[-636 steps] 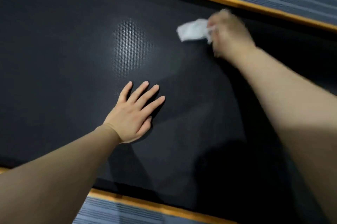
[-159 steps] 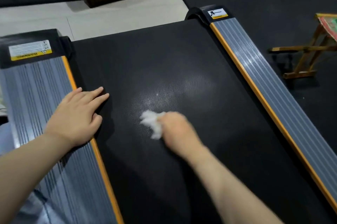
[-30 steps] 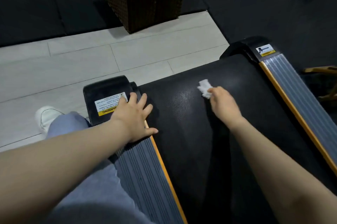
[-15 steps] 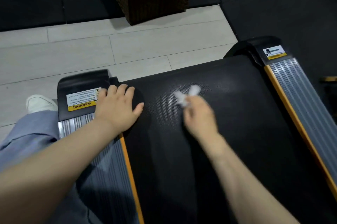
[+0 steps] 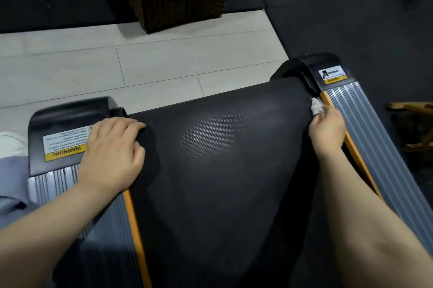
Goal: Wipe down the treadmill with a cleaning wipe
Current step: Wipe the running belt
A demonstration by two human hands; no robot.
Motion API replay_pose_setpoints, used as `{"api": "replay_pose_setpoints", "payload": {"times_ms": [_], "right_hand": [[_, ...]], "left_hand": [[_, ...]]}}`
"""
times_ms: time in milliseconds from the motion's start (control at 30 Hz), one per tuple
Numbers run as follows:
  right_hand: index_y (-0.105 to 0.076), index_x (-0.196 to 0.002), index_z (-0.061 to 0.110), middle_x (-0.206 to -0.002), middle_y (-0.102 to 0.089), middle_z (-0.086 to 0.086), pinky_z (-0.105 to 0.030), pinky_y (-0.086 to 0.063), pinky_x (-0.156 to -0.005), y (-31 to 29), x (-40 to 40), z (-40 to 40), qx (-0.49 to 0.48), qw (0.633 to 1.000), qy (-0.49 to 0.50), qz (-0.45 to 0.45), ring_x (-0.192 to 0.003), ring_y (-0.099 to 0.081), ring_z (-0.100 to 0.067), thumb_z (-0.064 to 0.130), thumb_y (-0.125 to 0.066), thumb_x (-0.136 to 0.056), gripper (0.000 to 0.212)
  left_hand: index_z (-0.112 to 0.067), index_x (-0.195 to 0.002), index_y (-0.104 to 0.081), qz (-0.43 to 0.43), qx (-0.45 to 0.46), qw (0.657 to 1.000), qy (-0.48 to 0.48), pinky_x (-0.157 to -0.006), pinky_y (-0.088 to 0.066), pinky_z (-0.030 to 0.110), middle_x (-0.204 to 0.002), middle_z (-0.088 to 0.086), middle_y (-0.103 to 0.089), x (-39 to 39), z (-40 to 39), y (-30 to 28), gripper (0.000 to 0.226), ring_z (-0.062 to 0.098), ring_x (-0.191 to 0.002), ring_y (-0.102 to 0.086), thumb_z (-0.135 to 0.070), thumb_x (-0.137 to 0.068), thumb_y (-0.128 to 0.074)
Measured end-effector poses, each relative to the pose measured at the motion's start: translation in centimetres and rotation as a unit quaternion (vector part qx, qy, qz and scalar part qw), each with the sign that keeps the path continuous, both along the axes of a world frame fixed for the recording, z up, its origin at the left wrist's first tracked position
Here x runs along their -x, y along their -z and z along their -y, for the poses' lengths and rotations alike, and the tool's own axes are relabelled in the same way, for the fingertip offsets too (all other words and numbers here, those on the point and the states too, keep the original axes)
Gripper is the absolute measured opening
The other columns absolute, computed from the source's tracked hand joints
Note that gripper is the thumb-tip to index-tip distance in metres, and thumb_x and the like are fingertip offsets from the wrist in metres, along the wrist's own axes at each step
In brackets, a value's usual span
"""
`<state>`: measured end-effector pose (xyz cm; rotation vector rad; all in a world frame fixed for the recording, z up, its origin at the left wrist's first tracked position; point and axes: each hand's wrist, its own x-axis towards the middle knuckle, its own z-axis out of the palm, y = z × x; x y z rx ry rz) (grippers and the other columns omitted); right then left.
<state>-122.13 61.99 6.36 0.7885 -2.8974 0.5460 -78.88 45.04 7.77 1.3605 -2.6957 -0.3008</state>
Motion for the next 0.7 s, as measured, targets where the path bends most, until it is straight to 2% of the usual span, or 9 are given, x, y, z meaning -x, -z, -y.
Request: {"api": "replay_pose_setpoints", "payload": {"times_ms": [67, 133, 233, 333, 433, 467, 533, 633, 700], "right_hand": [[-0.060, -0.114, 0.000, -0.114, -0.060, -0.023, -0.041, -0.042, -0.089, 0.2, -1.0, 1.3, 0.012, 0.999, 0.035, 0.014, -0.106, -0.056, -0.041, 0.009, -0.048, -0.093, 0.026], [-0.062, -0.110, 0.000, -0.108, -0.063, -0.024, -0.039, -0.041, -0.086, 0.5, -5.2, 4.2, 0.048, 0.999, 0.002, 0.017, -0.101, -0.059, -0.041, 0.011, -0.050, -0.092, 0.025], [-0.064, -0.104, 0.009, -0.092, -0.066, -0.018, -0.039, -0.046, -0.073, 0.4, -17.0, 7.4, 0.109, 0.973, -0.200, 0.045, -0.083, -0.060, -0.033, 0.022, -0.043, -0.091, 0.028], [-0.062, -0.098, 0.016, -0.083, -0.063, -0.016, -0.041, -0.053, -0.058, -0.5, -30.2, 7.6, 0.030, 0.860, -0.499, 0.099, -0.070, -0.060, -0.037, 0.015, -0.046, -0.084, 0.021], [-0.062, -0.088, 0.008, -0.080, -0.059, -0.012, -0.042, -0.050, -0.061, -0.6, -32.4, 7.7, -0.026, 0.770, -0.629, 0.106, -0.072, -0.058, -0.035, 0.009, -0.054, -0.082, 0.011], [-0.063, -0.087, 0.009, -0.080, -0.060, -0.010, -0.042, -0.049, -0.062, -0.2, -30.6, 7.9, -0.030, 0.770, -0.633, 0.078, -0.072, -0.058, -0.034, 0.012, -0.052, -0.083, 0.013], [-0.067, -0.089, 0.010, -0.082, -0.064, -0.011, -0.042, -0.053, -0.063, 0.3, -24.9, 8.0, -0.027, 0.829, -0.558, 0.025, -0.073, -0.062, -0.035, 0.018, -0.042, -0.083, 0.026], [-0.066, -0.102, 0.003, -0.098, -0.066, -0.019, -0.046, -0.054, -0.078, 0.5, -12.4, 6.3, -0.015, 0.953, -0.301, -0.012, -0.089, -0.063, -0.041, 0.018, -0.040, -0.087, 0.034], [-0.062, -0.113, 0.000, -0.111, -0.063, -0.023, -0.044, -0.046, -0.089, -0.1, -4.9, 4.4, -0.031, 0.990, -0.137, -0.002, -0.103, -0.059, -0.043, 0.015, -0.044, -0.090, 0.033]], "left_hand": [[-0.009, -0.123, -0.061, -0.007, -0.020, 1.000, 0.000, -0.116, -0.023, 0.044, -0.121, 0.009, -0.063, 0.1, 0.2, 0.0, 0.046, 0.031, -0.127, -0.046, -0.021, -0.083, -0.040], [-0.009, -0.126, -0.058, -0.012, -0.039, 0.999, -0.002, -0.120, -0.020, 0.044, -0.125, 0.011, -0.061, 0.1, 0.1, 0.1, 0.049, 0.032, -0.132, -0.044, -0.022, -0.084, -0.036], [-0.008, -0.132, -0.054, -0.050, -0.080, 0.995, -0.034, -0.121, -0.019, 0.041, -0.133, 0.013, -0.058, -0.2, 0.3, 0.1, 0.051, 0.031, -0.136, -0.041, -0.017, -0.087, -0.033], [-0.013, -0.140, -0.049, -0.105, -0.135, 0.979, -0.110, -0.119, -0.025, 0.044, -0.142, 0.011, -0.054, -0.3, 0.4, -0.1, 0.050, 0.033, -0.143, -0.032, -0.004, -0.092, -0.040], [-0.014, -0.144, -0.046, -0.104, -0.136, 0.978, -0.119, -0.115, -0.029, 0.047, -0.142, 0.012, -0.053, -0.3, 0.3, -0.4, 0.053, 0.034, -0.144, -0.031, -0.002, -0.093, -0.043], [-0.014, -0.144, -0.046, -0.100, -0.130, 0.980, -0.112, -0.116, -0.029, 0.046, -0.142, 0.013, -0.054, -0.2, 0.4, -0.4, 0.053, 0.034, -0.144, -0.032, -0.001, -0.092, -0.043], [-0.012, -0.143, -0.047, -0.094, -0.120, 0.984, -0.095, -0.118, -0.025, 0.043, -0.141, 0.012, -0.054, -0.2, 0.5, -0.3, 0.056, 0.036, -0.142, -0.034, 0.003, -0.089, -0.045], [-0.009, -0.137, -0.052, -0.090, -0.099, 0.989, -0.067, -0.120, -0.018, 0.036, -0.135, 0.013, -0.058, -0.5, 0.5, 0.0, 0.057, 0.036, -0.134, -0.041, 0.009, -0.083, -0.046], [-0.007, -0.135, -0.053, -0.098, -0.092, 0.989, -0.061, -0.118, -0.015, 0.032, -0.132, 0.014, -0.058, -0.6, 0.5, 0.2, 0.057, 0.033, -0.131, -0.042, 0.011, -0.082, -0.047]]}}
